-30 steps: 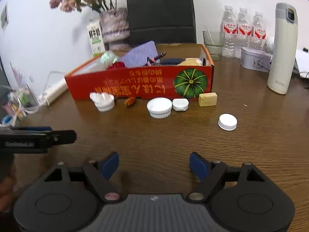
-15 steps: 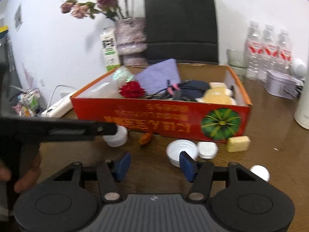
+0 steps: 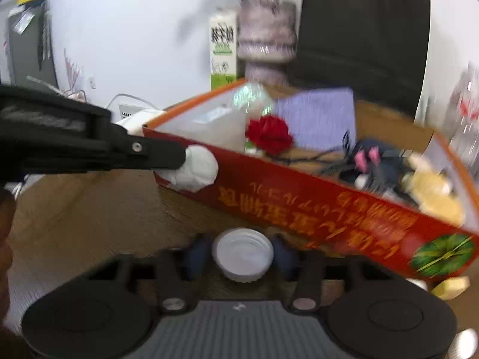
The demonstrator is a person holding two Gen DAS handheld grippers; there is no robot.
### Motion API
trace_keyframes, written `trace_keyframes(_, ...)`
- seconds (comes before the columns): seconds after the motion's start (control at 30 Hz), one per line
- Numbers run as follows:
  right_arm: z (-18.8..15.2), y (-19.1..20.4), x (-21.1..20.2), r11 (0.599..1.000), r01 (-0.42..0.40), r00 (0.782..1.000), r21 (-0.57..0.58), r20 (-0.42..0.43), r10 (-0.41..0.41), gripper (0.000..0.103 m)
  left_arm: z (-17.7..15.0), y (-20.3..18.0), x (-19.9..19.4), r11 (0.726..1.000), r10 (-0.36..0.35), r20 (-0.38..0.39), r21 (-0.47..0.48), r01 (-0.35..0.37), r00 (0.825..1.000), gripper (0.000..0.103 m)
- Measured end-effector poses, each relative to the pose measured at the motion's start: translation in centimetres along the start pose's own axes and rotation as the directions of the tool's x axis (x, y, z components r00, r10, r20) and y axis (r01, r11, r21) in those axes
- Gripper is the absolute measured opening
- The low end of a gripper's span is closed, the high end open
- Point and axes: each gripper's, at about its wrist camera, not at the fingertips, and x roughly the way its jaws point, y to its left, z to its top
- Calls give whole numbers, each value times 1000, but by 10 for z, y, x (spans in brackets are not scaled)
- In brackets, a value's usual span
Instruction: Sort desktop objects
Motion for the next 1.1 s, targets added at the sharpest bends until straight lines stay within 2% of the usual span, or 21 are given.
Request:
trace_keyframes(0.1, -4, 5, -9, 1000, -11, 1000, 6, -4, 11, 39, 0, -11, -7, 998, 51, 8, 41, -51, 999, 6)
trace_keyframes(0.17, -9, 8, -27, 1000, -9, 1000, 18, 20, 9, 39, 0, -19, -17, 997, 40, 16, 58, -40, 999, 6)
trace_keyframes(0.5, -53, -10, -132, 977, 130, 979, 171, 135, -154, 39, -24, -56, -63, 992, 7, -23, 123, -4, 1000, 6)
trace_keyframes(0.6, -45, -21, -162, 971, 160, 963, 175, 187, -193, 39, -5, -58, -78, 989, -13, 14, 144, 11, 1000, 6)
trace_keyframes(0.7, -21, -39, -178, 969, 178, 944, 171, 246, -217, 39, 34, -58, -81, 985, 26, 63, 169, -36, 998, 6)
trace_keyframes(0.77, 9, -54, -175, 969, 177, 939, 171, 266, -218, 39, 61, -62, -64, 981, 37, 53, 187, -46, 998, 6)
trace_keyframes(0.83, 45, -72, -157, 969, 155, 943, 193, 262, -203, 39, 86, -70, -32, 977, 27, 5, 213, -27, 1000, 6)
trace_keyframes(0.9, 78, -100, -128, 966, 124, 961, 226, 215, -174, 39, 105, -73, 14, 973, 52, -70, 228, -34, 996, 6)
trace_keyframes(0.97, 105, -126, -91, 958, 124, 973, 258, 160, -168, 39, 116, -74, 59, 972, 85, -131, 230, -53, 988, 6)
trace_keyframes(1.07, 130, -155, -35, 952, 153, 980, 264, 87, -181, 39, 121, -73, 117, 968, 89, -235, 251, -28, 968, 8)
trace_keyframes(1.1, 134, -163, -18, 948, 170, 979, 268, 62, -193, 42, 121, -74, 132, 963, 110, -248, 265, -42, 963, 18)
